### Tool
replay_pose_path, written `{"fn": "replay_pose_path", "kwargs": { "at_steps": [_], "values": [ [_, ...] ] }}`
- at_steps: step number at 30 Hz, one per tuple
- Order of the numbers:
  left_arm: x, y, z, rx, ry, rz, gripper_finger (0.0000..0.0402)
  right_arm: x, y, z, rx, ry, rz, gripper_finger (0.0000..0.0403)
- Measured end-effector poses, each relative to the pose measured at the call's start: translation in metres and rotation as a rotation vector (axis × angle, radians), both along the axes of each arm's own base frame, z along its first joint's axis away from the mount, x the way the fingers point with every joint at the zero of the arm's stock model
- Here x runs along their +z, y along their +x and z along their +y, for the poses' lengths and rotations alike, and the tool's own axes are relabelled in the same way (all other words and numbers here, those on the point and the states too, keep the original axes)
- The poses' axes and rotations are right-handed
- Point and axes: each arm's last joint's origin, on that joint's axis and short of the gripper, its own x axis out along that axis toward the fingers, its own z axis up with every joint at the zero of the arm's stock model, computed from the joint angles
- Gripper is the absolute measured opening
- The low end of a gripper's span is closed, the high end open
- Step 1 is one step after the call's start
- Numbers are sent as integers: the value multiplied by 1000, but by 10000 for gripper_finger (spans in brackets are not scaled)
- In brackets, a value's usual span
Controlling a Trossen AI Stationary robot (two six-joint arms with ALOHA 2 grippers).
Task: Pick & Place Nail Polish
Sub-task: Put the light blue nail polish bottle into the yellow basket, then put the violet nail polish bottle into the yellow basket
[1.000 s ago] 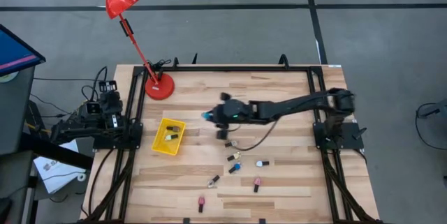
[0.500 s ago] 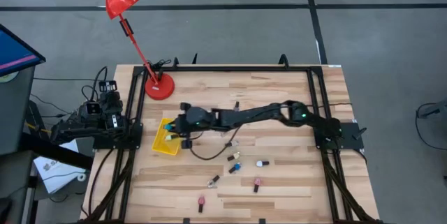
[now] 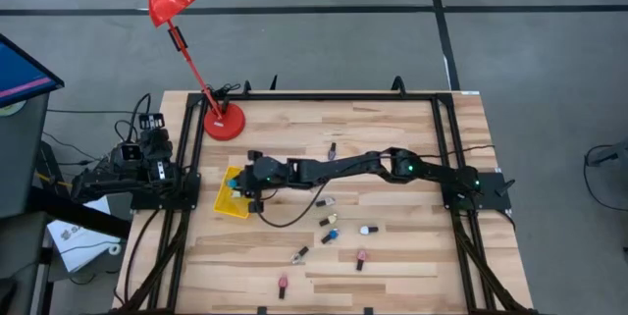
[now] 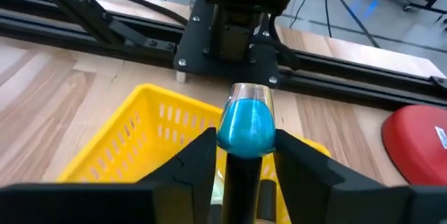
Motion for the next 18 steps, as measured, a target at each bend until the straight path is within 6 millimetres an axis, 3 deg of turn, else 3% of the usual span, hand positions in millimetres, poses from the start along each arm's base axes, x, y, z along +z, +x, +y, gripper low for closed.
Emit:
{"fn": "replay_pose_path", "kwargs": {
  "at_steps": [8,11,14,18],
  "values": [
    [0,0,0,0,0,0,14,-2,-1,-3,-7,-2,24,231],
    [0,0,0,0,0,0,14,2,-3,-4,-9,-3,53,247],
    [0,0,0,1,0,0,14,29,-13,-8,-1,-35,95,246],
    [0,0,0,1,0,0,14,90,-36,-26,-21,-56,123,235]
  ]
}}
